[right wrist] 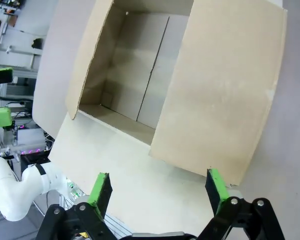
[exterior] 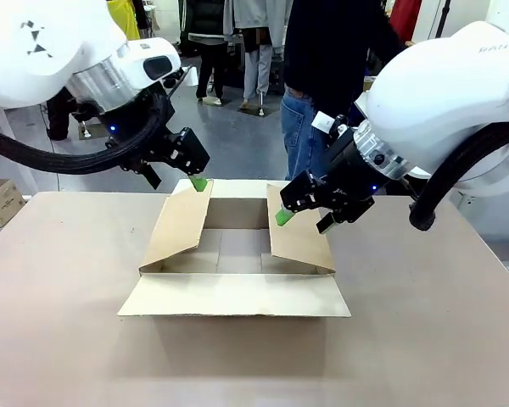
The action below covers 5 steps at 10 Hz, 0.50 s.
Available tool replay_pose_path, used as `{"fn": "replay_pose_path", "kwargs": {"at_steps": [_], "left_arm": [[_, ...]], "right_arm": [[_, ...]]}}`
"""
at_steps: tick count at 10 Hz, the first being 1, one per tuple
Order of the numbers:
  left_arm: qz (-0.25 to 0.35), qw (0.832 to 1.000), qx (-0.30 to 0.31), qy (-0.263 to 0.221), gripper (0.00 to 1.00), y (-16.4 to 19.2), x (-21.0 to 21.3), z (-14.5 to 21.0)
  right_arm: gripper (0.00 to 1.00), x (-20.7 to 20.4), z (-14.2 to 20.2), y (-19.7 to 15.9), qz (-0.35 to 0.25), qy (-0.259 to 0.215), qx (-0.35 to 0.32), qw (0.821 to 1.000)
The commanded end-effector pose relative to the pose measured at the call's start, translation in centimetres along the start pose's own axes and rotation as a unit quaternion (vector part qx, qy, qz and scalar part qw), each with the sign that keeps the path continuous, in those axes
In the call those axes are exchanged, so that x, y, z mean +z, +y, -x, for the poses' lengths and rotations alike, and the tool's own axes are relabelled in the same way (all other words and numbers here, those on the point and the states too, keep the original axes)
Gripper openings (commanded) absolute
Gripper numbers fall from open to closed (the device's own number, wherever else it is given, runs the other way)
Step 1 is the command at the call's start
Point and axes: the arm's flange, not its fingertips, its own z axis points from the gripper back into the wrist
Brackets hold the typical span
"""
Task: Pack the gift set into the box.
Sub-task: Place both hands on the side flaps of the Package Box and spread them outward.
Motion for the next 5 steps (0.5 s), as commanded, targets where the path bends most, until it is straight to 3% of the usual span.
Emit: {"fn": "replay_pose_path", "kwargs": {"at_steps": [1,5], "left_arm": [[-0.034,0.999,0.019,0.037,1.0,-1.2,-3.9,-2.6],[-0.122,0.986,0.086,0.072,1.0,-2.7,-10.3,-8.3]], "right_arm": [[1.0,0.1,0.0,0.2,-0.001,-0.001,0.003,1.0],[1.0,0.1,0.0,0.2,-0.001,-0.001,0.003,1.0]]}}
